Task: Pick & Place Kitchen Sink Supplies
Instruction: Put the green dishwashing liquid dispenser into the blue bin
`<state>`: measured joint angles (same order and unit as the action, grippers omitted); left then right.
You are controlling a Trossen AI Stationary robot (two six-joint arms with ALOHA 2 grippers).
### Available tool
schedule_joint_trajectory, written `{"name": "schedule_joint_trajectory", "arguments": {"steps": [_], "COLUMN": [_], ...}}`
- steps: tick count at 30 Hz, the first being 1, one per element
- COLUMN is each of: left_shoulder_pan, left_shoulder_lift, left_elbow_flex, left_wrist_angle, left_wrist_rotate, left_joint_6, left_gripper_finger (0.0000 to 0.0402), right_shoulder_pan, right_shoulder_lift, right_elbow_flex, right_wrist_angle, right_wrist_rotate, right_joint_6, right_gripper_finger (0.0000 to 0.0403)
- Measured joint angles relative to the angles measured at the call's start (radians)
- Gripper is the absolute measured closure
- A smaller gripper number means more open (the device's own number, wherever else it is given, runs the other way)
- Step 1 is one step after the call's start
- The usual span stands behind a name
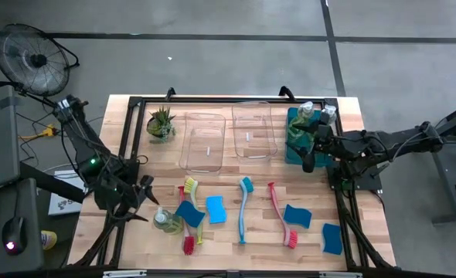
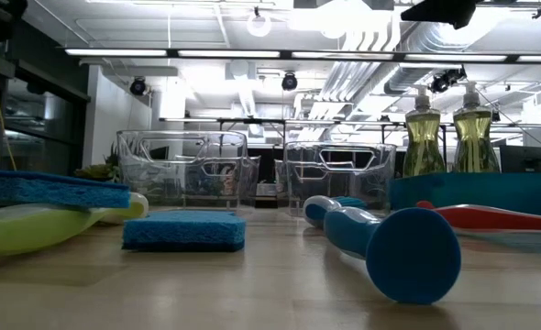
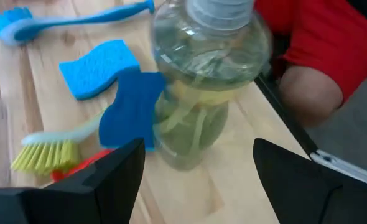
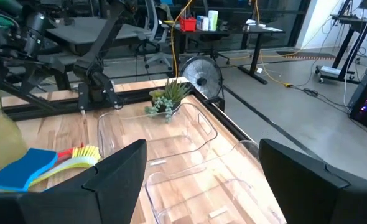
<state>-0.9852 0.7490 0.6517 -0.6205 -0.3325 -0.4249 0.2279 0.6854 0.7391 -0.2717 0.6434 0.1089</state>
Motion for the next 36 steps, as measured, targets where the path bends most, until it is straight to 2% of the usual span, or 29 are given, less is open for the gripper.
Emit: {"name": "schedule_joint_trajectory", "arguments": {"steps": [10, 15, 29, 36], "left_shoulder_pan": [-0.128, -0.177, -0.294, -0.292], "left_shoulder_lift": [0.061, 0.111, 0.287, 0.385], "left_elbow_flex": [-0.138, -0.195, -0.200, -0.200], "left_wrist_angle": [0.215, 0.349, 0.558, 0.702], "left_wrist_rotate": [-0.257, -0.327, -0.621, -0.681], "left_joint_6": [-0.032, -0.056, -0.042, -0.014], "left_gripper_finger": [0.0108, 0.0108, 0.0108, 0.0108], "right_shoulder_pan": [0.020, 0.047, 0.103, 0.104], "right_shoulder_lift": [0.016, 0.016, 0.016, 0.016], "right_elbow_flex": [0.000, 0.000, 0.000, 0.000], "right_wrist_angle": [0.005, 0.007, 0.006, 0.006], "right_wrist_rotate": [0.001, 0.002, 0.042, 0.042], "right_joint_6": [0.022, 0.025, 0.022, 0.017], "right_gripper_finger": [0.0098, 0.0098, 0.0098, 0.0098]}}
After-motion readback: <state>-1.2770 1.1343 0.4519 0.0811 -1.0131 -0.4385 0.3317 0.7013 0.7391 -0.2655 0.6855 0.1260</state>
